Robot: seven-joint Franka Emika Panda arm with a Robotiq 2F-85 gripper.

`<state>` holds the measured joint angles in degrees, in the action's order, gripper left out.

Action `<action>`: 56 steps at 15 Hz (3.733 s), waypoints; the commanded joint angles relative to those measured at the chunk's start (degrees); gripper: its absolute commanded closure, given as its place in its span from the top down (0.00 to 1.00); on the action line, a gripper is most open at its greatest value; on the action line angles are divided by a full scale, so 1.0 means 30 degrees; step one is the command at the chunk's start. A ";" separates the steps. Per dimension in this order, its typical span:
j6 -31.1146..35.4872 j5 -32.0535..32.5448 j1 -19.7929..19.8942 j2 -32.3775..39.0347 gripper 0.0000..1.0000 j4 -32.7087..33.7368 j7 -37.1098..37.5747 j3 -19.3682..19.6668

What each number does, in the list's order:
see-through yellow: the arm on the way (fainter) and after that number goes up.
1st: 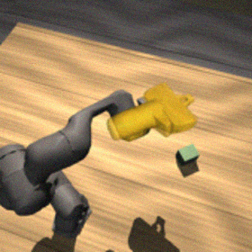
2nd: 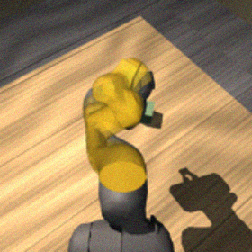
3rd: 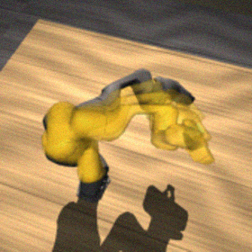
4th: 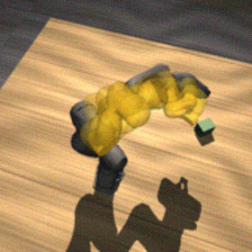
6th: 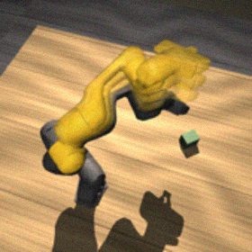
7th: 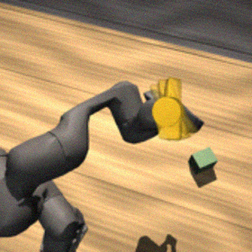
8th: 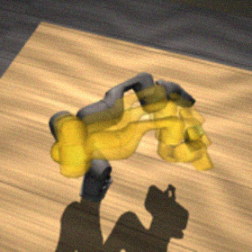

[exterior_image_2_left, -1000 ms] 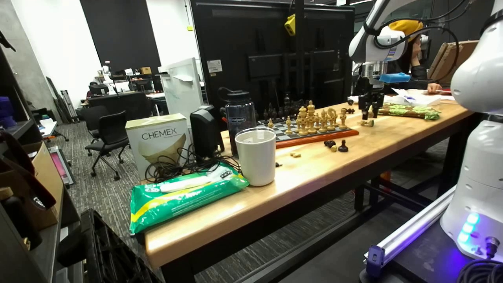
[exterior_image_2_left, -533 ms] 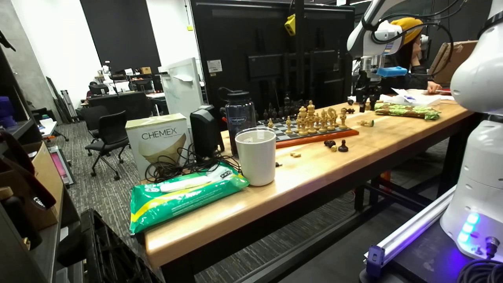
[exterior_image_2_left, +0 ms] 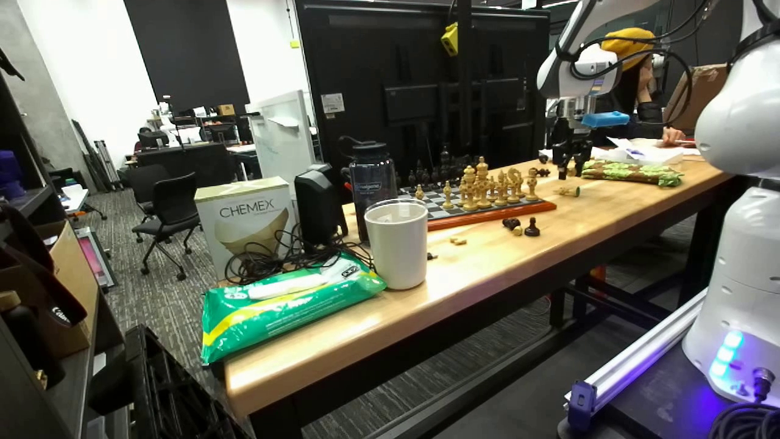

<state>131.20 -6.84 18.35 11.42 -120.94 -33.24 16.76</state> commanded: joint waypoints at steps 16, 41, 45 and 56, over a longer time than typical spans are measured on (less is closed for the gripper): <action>-0.1677 -0.0339 0.0492 -0.3400 1.00 -0.2991 -0.0358 -0.0693; -0.0877 0.3311 -0.1858 -0.4835 1.00 -0.5795 -0.1269 -0.0658; -0.0898 0.3323 -0.1734 -0.4159 1.00 -0.5163 -0.1663 -0.0624; -0.1066 0.2738 -0.0891 -0.2659 0.71 -0.3879 -0.3587 -0.0553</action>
<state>128.45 2.13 14.85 2.87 -133.41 -41.20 15.13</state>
